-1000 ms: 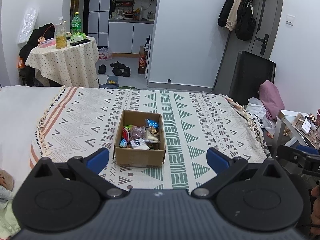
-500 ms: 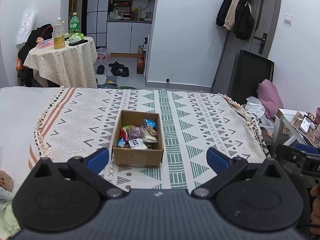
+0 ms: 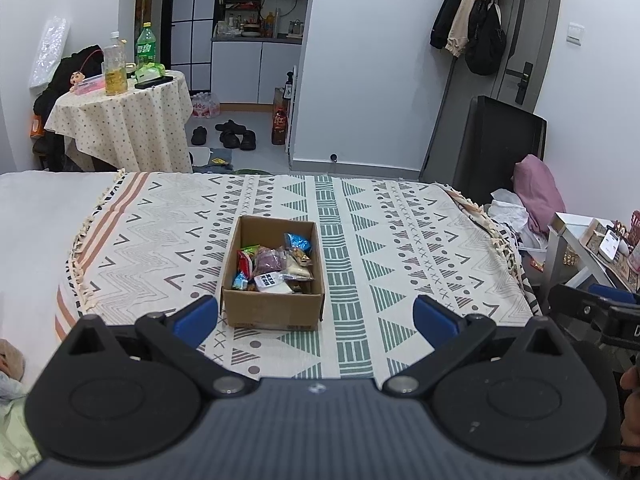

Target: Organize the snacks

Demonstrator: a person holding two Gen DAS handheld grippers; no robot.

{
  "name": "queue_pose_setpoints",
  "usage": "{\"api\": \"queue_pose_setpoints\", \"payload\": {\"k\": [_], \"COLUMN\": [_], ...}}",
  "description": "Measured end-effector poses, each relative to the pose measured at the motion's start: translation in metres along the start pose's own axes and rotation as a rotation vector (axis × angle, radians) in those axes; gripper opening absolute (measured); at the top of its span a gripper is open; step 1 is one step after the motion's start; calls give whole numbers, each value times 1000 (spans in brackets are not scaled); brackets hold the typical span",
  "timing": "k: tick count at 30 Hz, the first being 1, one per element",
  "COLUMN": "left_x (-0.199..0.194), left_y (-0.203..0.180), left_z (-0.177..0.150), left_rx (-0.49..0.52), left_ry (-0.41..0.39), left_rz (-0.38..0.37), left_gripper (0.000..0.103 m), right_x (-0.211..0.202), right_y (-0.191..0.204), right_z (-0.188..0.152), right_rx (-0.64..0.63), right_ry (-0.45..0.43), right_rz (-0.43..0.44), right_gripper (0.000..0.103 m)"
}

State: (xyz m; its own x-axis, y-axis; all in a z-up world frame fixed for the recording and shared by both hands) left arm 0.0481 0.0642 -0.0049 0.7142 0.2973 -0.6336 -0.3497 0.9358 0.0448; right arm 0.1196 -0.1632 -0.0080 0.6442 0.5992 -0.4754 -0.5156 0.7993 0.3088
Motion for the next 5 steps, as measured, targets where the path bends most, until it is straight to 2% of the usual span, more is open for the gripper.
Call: {"api": "queue_pose_setpoints", "payload": {"k": [5], "left_x": [2], "left_y": [2], "left_z": [-7], "left_rx": [3], "left_ry": [6], "left_rz": [4], "left_gripper": [103], "right_x": [3], "right_y": [2], "right_z": [-3], "right_rx": [-9], "right_ry": [8], "right_rz": [-2], "right_gripper": [103]}}
Point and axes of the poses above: each gripper's, at about its wrist camera, not at the fingertips, and x roughly the way its jaws point, y to its left, z to its top, the point moved 10 cm from there along x, roughly the way its jaws point, and after that the axes turned 15 degrees about z, right-handed, at the moved point
